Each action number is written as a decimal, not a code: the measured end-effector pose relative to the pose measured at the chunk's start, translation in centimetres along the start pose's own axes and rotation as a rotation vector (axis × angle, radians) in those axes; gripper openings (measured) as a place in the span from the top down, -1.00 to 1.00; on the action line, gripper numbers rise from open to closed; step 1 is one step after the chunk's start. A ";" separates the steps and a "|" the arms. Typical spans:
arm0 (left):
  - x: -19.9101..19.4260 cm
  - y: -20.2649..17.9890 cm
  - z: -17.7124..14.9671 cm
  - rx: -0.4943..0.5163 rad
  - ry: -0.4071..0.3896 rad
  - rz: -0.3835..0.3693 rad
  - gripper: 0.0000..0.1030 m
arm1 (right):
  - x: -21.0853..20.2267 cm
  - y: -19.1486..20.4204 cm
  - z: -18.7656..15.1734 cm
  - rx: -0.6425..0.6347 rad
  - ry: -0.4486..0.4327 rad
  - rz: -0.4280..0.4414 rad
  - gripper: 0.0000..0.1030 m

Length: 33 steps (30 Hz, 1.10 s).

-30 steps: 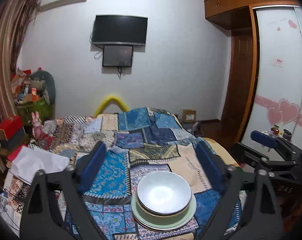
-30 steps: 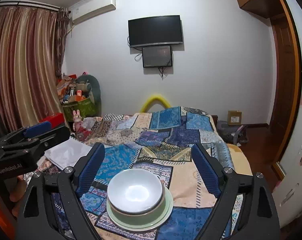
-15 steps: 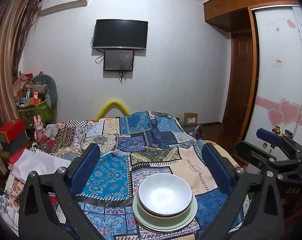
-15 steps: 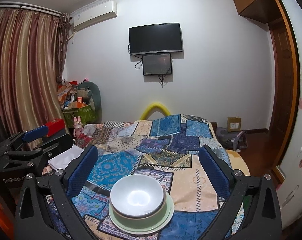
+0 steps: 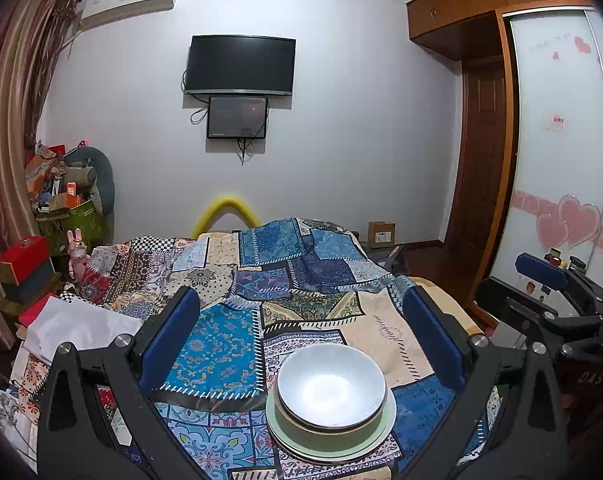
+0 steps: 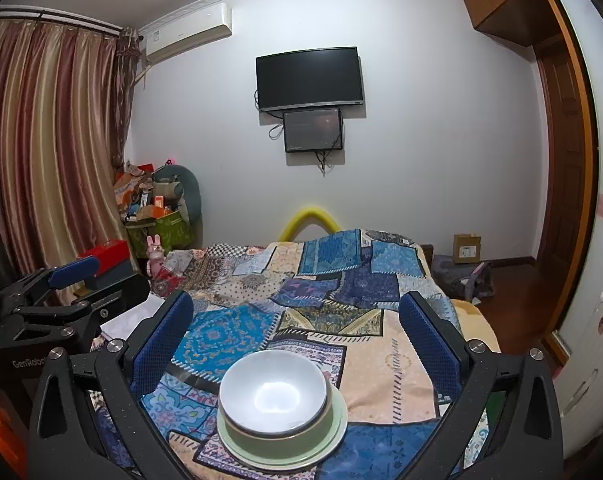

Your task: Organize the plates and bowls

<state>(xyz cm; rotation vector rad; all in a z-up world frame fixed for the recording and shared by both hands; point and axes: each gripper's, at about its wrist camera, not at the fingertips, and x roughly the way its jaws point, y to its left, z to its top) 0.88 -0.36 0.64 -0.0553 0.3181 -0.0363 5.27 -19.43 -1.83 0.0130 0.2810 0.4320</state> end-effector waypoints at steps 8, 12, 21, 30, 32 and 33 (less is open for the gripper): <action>0.1 0.1 0.0 -0.008 0.011 -0.002 -1.00 | 0.1 -0.1 0.1 0.000 0.006 0.001 -0.99; 0.2 0.1 0.1 -0.009 0.013 -0.002 -1.00 | 0.1 -0.2 0.0 0.004 0.007 0.000 -0.99; 0.3 0.2 0.1 -0.009 0.015 -0.002 -1.00 | 0.2 -0.3 0.0 0.007 0.010 0.002 -0.99; 0.4 0.3 0.1 -0.006 0.014 -0.001 -1.00 | 0.3 -0.3 0.0 0.008 0.011 0.004 -0.99; 0.4 0.3 0.1 -0.005 0.015 -0.001 -1.00 | 0.3 -0.3 0.0 0.007 0.009 0.003 -0.99; 0.4 0.3 0.1 -0.004 0.014 -0.001 -1.00 | 0.3 -0.3 0.0 0.007 0.010 0.003 -0.99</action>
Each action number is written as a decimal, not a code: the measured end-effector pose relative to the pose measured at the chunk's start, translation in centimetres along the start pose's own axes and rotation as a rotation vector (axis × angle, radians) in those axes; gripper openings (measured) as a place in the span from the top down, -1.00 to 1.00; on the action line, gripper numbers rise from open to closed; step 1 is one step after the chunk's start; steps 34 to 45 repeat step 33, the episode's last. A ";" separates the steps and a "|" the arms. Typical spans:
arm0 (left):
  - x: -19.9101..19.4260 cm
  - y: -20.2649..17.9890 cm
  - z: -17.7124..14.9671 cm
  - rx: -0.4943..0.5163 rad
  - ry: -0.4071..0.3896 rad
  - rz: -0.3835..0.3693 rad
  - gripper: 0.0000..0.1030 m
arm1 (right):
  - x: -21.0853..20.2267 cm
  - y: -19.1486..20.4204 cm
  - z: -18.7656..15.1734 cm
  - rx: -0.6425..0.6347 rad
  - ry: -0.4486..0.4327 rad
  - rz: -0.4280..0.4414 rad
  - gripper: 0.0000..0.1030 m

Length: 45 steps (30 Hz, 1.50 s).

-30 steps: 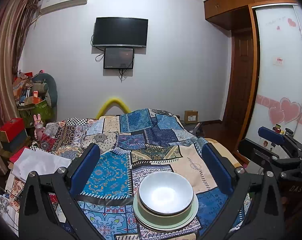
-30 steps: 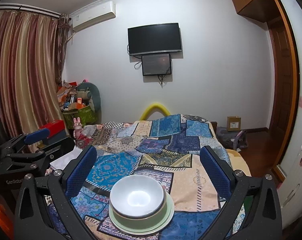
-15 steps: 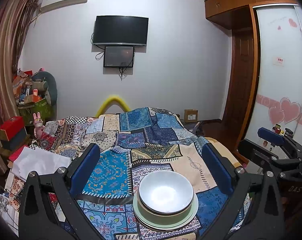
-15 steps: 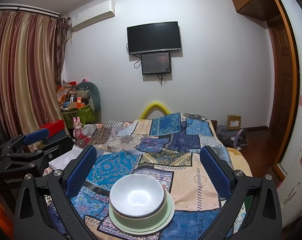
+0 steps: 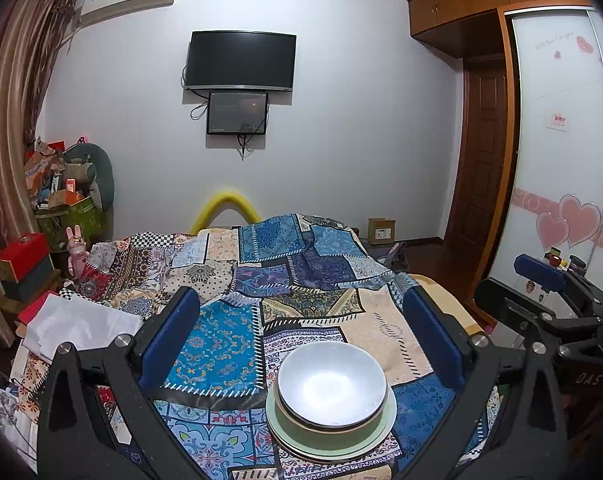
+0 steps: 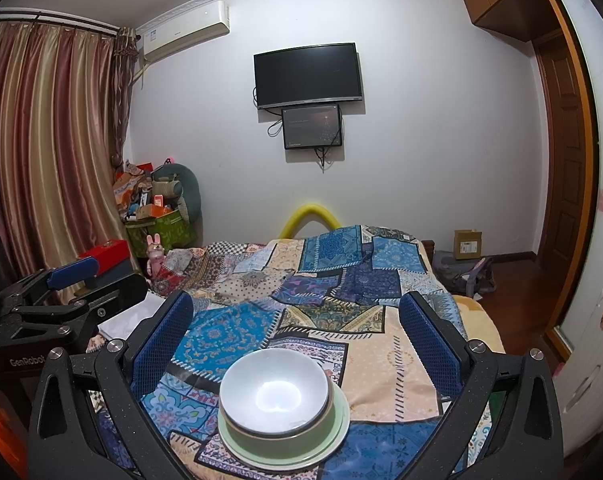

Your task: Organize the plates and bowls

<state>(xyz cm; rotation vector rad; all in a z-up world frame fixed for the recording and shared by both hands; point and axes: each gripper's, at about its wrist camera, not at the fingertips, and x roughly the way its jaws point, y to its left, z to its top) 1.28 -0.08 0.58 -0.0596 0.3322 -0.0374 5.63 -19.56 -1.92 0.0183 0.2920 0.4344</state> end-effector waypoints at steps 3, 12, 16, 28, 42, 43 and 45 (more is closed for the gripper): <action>-0.1 0.0 -0.1 0.003 -0.001 -0.005 -1.00 | 0.0 0.0 0.0 0.000 -0.001 0.001 -0.99; -0.1 0.0 -0.1 0.006 0.004 -0.012 -1.00 | 0.0 -0.1 0.1 0.000 -0.007 -0.004 -0.99; 0.1 0.0 -0.1 0.003 0.009 -0.010 -1.00 | 0.0 -0.1 0.1 0.000 -0.007 -0.006 -0.99; 0.5 -0.2 -0.3 0.012 0.021 -0.022 -1.00 | 0.3 -0.3 0.0 0.009 0.003 -0.009 -0.99; 0.7 -0.1 -0.3 0.013 0.028 -0.030 -1.00 | 0.3 -0.3 0.0 0.012 0.007 -0.007 -0.99; 0.7 -0.1 -0.3 0.013 0.028 -0.030 -1.00 | 0.3 -0.3 0.0 0.012 0.007 -0.007 -0.99; 0.7 -0.1 -0.3 0.013 0.028 -0.030 -1.00 | 0.3 -0.3 0.0 0.012 0.007 -0.007 -0.99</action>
